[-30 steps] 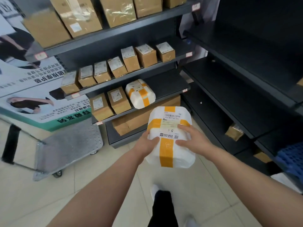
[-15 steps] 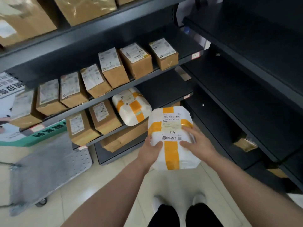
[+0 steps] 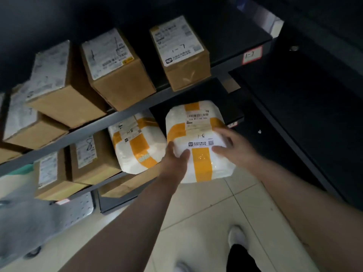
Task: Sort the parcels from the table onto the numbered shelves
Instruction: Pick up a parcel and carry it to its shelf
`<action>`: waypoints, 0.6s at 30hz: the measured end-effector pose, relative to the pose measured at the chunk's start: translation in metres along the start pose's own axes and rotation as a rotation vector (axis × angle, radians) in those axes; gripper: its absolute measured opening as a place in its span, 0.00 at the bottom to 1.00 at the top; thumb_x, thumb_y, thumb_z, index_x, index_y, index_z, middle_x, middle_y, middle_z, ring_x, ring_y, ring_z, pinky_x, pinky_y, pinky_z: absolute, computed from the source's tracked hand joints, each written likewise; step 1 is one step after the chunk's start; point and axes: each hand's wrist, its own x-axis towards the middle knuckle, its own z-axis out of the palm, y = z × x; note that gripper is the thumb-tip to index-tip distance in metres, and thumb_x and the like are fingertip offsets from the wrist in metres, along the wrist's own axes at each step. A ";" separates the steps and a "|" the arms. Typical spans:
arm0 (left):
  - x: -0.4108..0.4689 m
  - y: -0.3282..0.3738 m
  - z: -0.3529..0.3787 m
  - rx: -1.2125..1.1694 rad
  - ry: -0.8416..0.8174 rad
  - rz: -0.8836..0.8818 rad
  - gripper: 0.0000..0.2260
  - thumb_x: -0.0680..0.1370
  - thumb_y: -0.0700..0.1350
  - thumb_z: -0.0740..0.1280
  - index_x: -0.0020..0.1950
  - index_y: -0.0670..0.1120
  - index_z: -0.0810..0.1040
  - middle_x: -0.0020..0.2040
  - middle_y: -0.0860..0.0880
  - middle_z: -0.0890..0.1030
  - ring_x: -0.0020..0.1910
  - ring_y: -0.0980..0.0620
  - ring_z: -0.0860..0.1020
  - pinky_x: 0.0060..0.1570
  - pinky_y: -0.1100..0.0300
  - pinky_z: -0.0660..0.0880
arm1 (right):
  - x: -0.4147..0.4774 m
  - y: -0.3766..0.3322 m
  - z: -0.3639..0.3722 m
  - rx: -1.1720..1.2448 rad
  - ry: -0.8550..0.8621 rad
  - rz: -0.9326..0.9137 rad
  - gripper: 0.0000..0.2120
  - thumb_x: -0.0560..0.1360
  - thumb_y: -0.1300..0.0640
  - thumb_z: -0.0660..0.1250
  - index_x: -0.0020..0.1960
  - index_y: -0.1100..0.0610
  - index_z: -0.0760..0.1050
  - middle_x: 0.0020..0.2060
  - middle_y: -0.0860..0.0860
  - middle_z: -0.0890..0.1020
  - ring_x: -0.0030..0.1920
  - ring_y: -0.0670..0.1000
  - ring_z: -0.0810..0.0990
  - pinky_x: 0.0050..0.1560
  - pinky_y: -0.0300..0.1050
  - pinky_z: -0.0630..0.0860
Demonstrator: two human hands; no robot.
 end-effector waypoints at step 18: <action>0.113 0.013 0.017 1.116 0.133 0.460 0.36 0.80 0.45 0.66 0.80 0.44 0.48 0.80 0.40 0.51 0.75 0.40 0.61 0.65 0.50 0.70 | 0.133 0.005 0.034 -0.697 0.012 -0.379 0.25 0.78 0.63 0.64 0.72 0.48 0.67 0.77 0.52 0.55 0.70 0.60 0.67 0.65 0.57 0.72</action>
